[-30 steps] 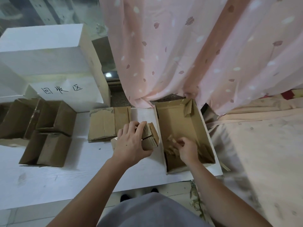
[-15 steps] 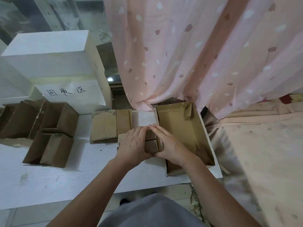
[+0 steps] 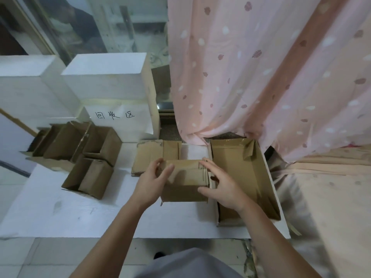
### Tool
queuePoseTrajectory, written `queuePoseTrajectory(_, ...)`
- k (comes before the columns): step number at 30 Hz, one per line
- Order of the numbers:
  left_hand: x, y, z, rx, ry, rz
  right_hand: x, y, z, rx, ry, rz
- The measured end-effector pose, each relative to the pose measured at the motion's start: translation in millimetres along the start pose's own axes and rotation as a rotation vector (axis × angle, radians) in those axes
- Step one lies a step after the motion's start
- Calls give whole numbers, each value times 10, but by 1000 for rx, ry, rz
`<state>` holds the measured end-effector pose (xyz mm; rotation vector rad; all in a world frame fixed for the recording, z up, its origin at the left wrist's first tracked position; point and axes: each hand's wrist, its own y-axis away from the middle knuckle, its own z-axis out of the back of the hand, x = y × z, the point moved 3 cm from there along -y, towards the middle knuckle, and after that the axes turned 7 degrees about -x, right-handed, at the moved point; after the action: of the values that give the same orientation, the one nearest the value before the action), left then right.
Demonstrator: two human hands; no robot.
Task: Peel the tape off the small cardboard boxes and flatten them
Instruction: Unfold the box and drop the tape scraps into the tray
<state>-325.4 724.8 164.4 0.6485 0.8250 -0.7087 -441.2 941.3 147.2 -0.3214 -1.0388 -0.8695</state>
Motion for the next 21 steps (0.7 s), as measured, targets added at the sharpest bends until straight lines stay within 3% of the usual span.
queuePoseTrajectory(3,62,111,-48,-108,184,79,4,-44,-179,26,-108,-1)
queuePoseTrajectory(6,104,218,-70,-252,189,76,121,-69,-339,-1,-200,5)
queuePoseTrajectory(12,191,370,3,-387,200,54,306,-103,-607,-326,-402,-90)
queuePoseTrajectory(16,210,410,114,-324,244,35,401,-113,-730,-248,-387,-97)
queuePoseTrajectory(21,430,289,335,-74,303,-6,419,-81,-757,-19,-315,-72)
